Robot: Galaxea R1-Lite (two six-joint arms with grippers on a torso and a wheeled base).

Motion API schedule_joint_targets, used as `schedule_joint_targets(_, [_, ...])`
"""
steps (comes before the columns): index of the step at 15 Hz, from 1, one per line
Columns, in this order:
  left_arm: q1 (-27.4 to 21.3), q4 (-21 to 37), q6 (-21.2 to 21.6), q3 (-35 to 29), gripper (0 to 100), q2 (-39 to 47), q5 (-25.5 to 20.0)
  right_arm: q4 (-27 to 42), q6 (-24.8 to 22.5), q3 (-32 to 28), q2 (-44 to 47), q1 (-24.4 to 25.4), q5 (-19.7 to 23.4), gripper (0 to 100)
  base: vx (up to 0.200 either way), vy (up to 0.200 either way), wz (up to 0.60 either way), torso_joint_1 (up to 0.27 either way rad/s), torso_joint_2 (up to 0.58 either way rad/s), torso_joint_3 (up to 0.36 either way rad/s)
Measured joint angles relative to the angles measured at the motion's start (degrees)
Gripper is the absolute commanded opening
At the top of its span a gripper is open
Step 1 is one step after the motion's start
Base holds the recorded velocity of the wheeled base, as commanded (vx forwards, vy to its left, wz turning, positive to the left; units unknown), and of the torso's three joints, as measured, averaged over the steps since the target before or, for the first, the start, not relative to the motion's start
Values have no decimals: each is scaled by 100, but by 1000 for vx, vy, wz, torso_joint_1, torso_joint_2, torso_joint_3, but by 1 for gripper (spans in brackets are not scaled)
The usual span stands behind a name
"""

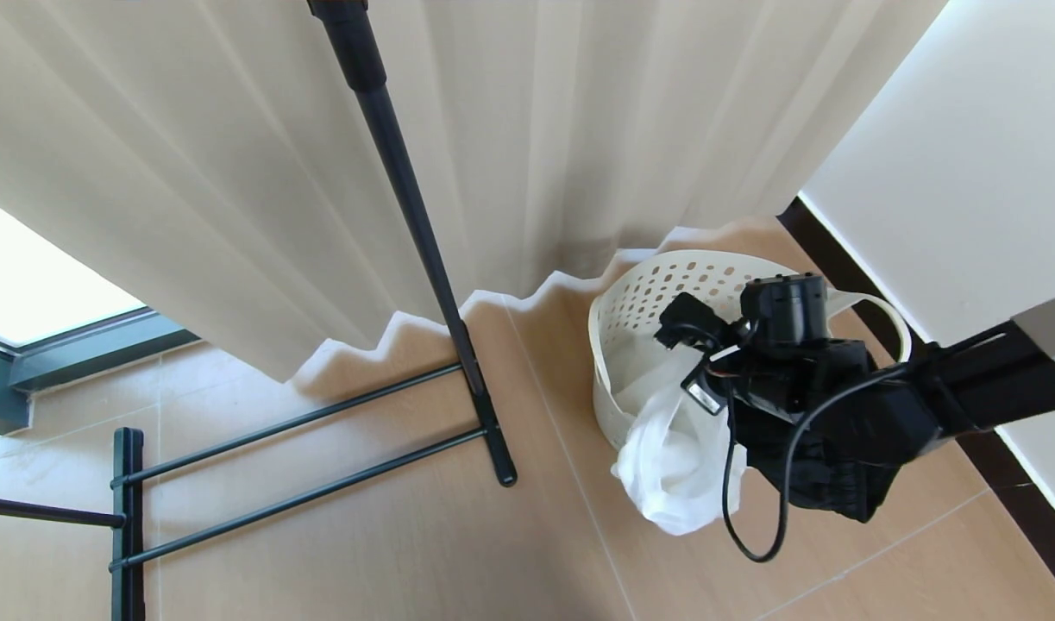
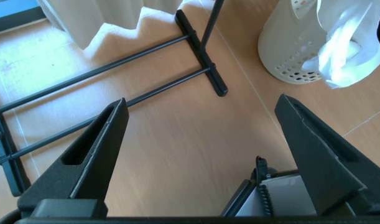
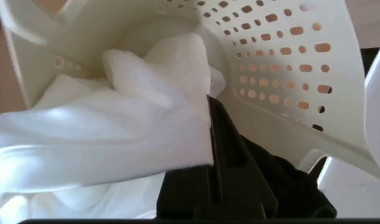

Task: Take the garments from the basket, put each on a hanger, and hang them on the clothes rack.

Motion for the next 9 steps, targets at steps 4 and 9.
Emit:
schedule_joint_targets(4, [-1, 0, 4, -2, 100, 0, -4, -299, 822, 979, -1690, 667, 2, 0, 0, 0, 0, 0, 0, 0])
schedule_joint_targets(9, [-1, -1, -2, 11, 100, 0, -4, -427, 1582, 1847, -3092, 1303, 22, 0, 0, 0, 0, 0, 0, 0])
